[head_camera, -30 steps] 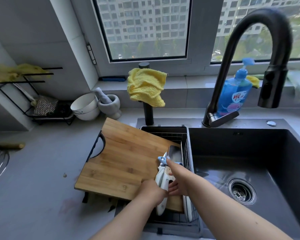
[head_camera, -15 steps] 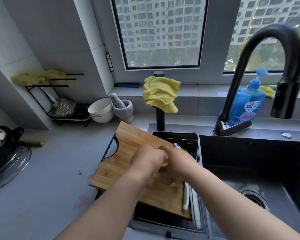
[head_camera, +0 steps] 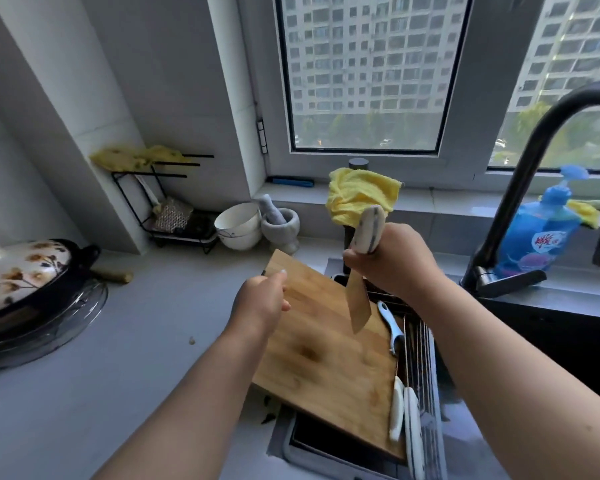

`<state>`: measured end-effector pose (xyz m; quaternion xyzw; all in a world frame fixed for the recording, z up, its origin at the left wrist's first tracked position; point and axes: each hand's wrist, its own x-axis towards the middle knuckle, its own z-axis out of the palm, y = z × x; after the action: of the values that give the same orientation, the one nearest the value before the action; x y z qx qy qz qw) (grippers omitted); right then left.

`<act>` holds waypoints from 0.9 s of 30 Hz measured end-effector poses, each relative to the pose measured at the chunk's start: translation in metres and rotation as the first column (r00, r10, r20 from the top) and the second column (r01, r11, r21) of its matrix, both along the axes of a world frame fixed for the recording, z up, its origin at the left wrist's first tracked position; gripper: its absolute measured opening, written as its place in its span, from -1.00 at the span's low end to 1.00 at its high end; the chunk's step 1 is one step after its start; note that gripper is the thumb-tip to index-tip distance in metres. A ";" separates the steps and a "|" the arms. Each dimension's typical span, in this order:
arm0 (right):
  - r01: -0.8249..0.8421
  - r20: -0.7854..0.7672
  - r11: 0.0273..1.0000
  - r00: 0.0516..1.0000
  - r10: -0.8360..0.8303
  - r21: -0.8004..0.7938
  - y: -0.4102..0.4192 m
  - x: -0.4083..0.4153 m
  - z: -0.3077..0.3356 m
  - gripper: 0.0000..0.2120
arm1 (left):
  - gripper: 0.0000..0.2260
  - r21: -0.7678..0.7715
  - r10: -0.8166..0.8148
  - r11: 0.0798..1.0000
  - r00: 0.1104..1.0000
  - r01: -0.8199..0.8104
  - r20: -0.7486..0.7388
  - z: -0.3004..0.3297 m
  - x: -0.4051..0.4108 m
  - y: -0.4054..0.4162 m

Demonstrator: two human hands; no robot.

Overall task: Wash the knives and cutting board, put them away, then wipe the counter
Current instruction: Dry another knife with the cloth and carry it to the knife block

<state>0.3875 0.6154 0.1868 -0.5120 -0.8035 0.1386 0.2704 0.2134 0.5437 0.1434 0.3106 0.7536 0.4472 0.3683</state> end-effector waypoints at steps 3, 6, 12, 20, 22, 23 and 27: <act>-0.043 -0.083 0.999 0.996 0.040 -0.027 0.006 -0.008 0.006 -0.73 | -0.79 0.038 -0.042 0.998 0.999 0.042 -0.012 -0.003 -0.006 -0.003; -0.089 -0.252 0.994 0.965 0.068 -0.070 0.008 -0.015 0.011 -0.73 | -0.84 0.086 -0.061 0.994 0.998 0.062 -0.021 0.002 -0.013 -0.006; -0.085 -0.100 0.996 0.992 0.082 -0.020 0.002 -0.036 0.018 -0.72 | -0.84 0.117 -0.006 0.993 1.000 0.009 -0.022 0.012 -0.032 -0.018; -0.129 -0.314 0.992 0.941 0.127 0.016 -0.004 -0.077 0.053 -0.71 | -0.87 0.143 0.099 0.985 0.995 -0.094 -0.032 0.011 -0.073 -0.051; -0.172 -0.356 0.985 0.919 0.171 0.029 -0.013 -0.098 0.071 -0.75 | -0.87 0.159 0.157 0.976 0.987 -0.150 -0.032 0.012 -0.094 -0.065; -0.203 -0.396 0.979 0.897 0.194 0.020 -0.019 -0.111 0.080 -0.77 | -0.88 0.168 0.189 0.969 0.981 -0.181 -0.031 0.013 -0.105 -0.073; -0.344 -0.545 0.938 0.793 0.273 -0.031 -0.047 -0.172 0.102 -0.81 | -0.88 0.205 0.346 0.922 0.937 -0.330 -0.047 0.021 -0.161 -0.117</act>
<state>0.2154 0.5684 0.2890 -0.3312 -0.7586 0.3687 0.4229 0.0520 0.4265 0.1645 0.2286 0.7632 0.5621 0.2223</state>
